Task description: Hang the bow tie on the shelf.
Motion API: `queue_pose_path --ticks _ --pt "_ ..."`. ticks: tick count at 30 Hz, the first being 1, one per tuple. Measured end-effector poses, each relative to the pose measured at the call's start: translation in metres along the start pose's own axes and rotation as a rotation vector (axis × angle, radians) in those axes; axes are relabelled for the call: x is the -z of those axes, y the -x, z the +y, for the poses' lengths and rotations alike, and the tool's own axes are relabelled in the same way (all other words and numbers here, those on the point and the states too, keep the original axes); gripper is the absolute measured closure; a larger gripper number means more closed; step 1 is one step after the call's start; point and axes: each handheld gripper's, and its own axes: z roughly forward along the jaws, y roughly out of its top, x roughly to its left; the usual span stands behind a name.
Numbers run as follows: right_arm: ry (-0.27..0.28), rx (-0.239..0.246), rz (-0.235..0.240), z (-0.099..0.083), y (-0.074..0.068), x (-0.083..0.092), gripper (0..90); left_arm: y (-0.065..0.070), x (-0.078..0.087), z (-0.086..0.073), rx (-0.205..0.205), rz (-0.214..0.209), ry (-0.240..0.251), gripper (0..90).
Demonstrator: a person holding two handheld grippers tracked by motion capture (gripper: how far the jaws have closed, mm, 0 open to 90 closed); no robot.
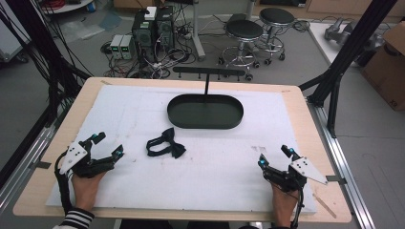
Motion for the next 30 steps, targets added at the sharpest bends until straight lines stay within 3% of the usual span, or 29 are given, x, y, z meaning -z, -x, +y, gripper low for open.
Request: queue_pose_path --ticks 4,19,23,30 --pt "0.003 -0.019 0.006 -0.0001 0.0013 0.0005 10.4 -0.0002 0.0001 0.0001 -0.002 -0.002 -0.001 15.8" --pt "0.006 -0.013 0.007 -0.0004 0.0006 0.0011 10.4 -0.0006 -0.0004 0.0002 0.002 -0.005 -0.003 15.6" --pt "0.010 -0.012 0.004 -0.0003 0.0010 0.0009 10.4 0.0004 -0.0012 0.0005 0.004 0.018 -0.011 15.9" --pt "0.006 -0.007 0.005 -0.0003 0.0007 0.0006 10.4 0.0014 -0.0017 0.0008 -0.007 0.018 -0.014 15.8"
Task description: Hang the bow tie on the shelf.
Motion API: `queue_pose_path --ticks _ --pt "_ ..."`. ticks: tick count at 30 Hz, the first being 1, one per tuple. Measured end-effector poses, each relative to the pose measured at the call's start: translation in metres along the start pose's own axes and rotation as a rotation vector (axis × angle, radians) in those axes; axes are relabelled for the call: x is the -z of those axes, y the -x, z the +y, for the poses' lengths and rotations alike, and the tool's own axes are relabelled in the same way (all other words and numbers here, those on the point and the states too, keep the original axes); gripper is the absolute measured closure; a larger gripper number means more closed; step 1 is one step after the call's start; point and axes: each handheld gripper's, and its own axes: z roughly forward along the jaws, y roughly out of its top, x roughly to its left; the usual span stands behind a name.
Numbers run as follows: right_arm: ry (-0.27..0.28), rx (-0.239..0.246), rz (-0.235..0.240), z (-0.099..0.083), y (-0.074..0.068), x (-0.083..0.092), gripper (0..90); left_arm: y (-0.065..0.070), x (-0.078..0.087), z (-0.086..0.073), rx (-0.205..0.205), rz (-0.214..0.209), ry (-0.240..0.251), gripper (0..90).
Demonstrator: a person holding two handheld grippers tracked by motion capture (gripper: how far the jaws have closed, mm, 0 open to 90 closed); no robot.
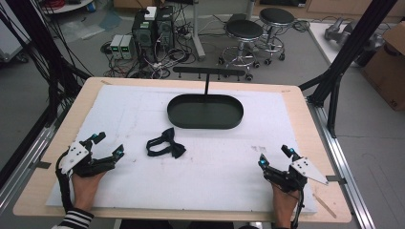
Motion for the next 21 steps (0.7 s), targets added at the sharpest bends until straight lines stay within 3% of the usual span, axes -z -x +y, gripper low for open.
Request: queue_pose_path --ticks 4,6,14,21 --pt "-0.003 0.000 -0.003 0.000 -0.001 0.000 10.4 -0.004 0.001 0.001 0.048 0.003 -0.023 15.6" --pt "-0.004 -0.002 -0.001 0.000 0.000 0.000 10.4 -0.006 0.001 0.003 0.049 0.011 -0.049 15.5" --pt "-0.005 -0.002 -0.003 0.000 0.000 0.000 10.4 -0.006 -0.012 0.033 0.071 -0.039 -0.111 14.6" --pt "-0.004 0.000 -0.001 0.000 0.000 0.000 10.4 -0.002 -0.025 0.056 0.043 -0.082 -0.153 14.7"
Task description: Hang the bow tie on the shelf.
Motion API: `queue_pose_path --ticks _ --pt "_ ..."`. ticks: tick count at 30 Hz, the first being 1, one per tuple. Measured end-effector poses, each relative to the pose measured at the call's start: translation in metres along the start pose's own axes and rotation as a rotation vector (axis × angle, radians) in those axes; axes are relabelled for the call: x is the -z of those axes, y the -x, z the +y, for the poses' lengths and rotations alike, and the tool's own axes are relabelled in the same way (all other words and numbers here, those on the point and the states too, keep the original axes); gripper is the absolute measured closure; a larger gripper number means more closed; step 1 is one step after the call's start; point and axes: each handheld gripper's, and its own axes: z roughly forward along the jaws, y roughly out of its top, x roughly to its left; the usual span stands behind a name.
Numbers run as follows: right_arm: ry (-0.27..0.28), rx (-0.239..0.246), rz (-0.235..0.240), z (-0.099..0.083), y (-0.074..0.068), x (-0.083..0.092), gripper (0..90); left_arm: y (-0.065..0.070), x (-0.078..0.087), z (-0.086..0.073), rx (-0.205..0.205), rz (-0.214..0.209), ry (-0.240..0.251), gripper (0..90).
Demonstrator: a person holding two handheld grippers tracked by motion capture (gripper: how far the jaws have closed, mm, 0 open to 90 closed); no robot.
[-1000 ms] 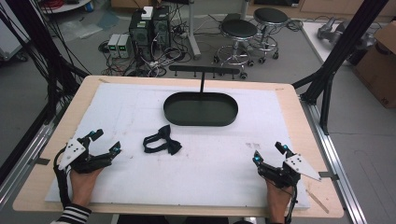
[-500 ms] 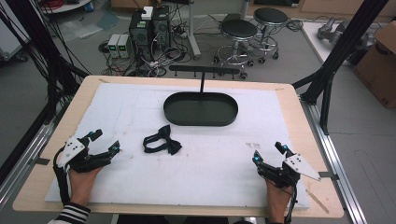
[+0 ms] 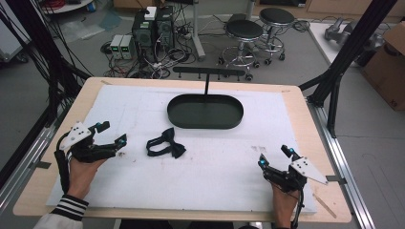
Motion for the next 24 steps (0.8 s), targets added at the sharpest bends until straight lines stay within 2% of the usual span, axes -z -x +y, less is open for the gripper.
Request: queue_pose_path --ticks 3,6,10,12,16,20,24 --pt "0.000 0.000 0.000 0.000 0.000 0.000 10.4 0.002 -0.005 0.009 -0.022 -0.022 -0.035 14.7" --pt "0.000 0.009 -0.003 0.000 0.000 0.000 10.4 0.006 -0.012 0.022 -0.027 -0.066 -0.102 14.7" --pt "-0.007 -0.001 -0.002 0.000 -0.001 0.000 10.4 0.012 -0.024 0.037 -0.056 -0.101 -0.168 14.8" --pt "-0.002 0.006 -0.005 0.000 0.000 0.000 10.4 0.016 -0.031 0.044 -0.076 -0.112 -0.200 14.8" --pt "-0.007 0.001 -0.003 0.000 -0.001 0.000 10.4 0.023 -0.045 0.056 -0.149 -0.114 -0.239 15.5" --pt "-0.008 -0.002 -0.002 0.000 -0.001 0.000 10.4 0.029 -0.058 0.064 -0.174 -0.136 -0.278 15.5" --pt "-0.007 0.000 -0.003 0.000 -0.001 0.000 10.4 0.031 -0.072 0.063 -0.175 -0.153 -0.338 15.6"
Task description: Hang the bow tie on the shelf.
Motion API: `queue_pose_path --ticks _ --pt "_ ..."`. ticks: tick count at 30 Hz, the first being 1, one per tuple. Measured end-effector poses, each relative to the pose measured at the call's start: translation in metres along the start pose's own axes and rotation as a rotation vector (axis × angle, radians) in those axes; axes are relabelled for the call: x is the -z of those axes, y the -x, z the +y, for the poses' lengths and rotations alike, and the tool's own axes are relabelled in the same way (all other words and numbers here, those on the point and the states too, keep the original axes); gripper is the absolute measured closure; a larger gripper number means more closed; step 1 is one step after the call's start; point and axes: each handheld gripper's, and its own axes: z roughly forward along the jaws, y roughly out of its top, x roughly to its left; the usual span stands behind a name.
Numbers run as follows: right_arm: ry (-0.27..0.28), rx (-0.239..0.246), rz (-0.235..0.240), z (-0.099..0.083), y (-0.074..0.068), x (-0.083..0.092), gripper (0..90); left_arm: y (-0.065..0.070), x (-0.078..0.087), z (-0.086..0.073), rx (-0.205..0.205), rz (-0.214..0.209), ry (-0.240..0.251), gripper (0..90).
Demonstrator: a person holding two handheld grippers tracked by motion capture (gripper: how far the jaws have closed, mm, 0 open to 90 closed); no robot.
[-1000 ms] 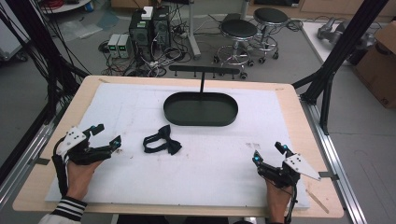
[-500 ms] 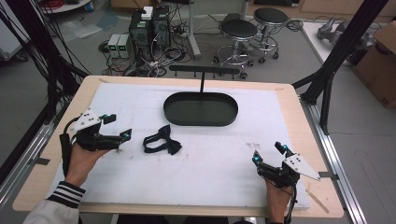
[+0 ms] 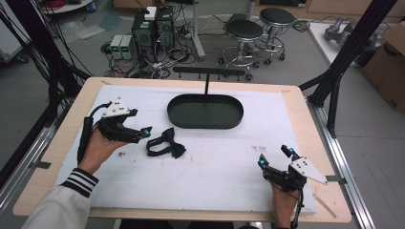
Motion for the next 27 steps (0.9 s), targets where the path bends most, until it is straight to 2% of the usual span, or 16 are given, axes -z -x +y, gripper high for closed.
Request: queue_pose_path --ticks 3,5,8,11,13,18,23,27 --pt "-0.001 -0.001 0.001 0.000 0.000 0.000 10.4 -0.001 -0.013 0.002 0.002 -0.034 -0.070 16.1" --pt "-0.002 -0.002 0.001 0.000 0.000 0.000 10.4 -0.001 -0.021 0.004 -0.011 -0.054 -0.119 16.1" --pt "-0.001 0.000 0.000 0.000 0.000 0.000 10.4 0.000 -0.033 0.006 -0.022 -0.083 -0.162 16.3" --pt "0.000 0.001 0.001 0.000 0.000 0.000 10.4 0.005 -0.042 0.007 -0.059 -0.053 -0.188 19.2" --pt "0.000 0.002 0.000 0.000 0.000 0.000 10.4 0.007 -0.047 0.006 -0.064 -0.065 -0.206 20.2" --pt "0.001 0.002 0.000 0.000 0.000 0.000 10.4 0.004 -0.055 0.003 -0.049 -0.077 -0.262 25.6" --pt "0.001 0.001 0.001 0.000 0.001 0.000 10.4 0.001 -0.064 -0.003 -0.031 -0.069 -0.327 27.8" --pt "0.004 0.000 -0.001 0.000 0.001 0.000 10.4 0.002 -0.072 -0.006 -0.037 -0.079 -0.343 32.7"
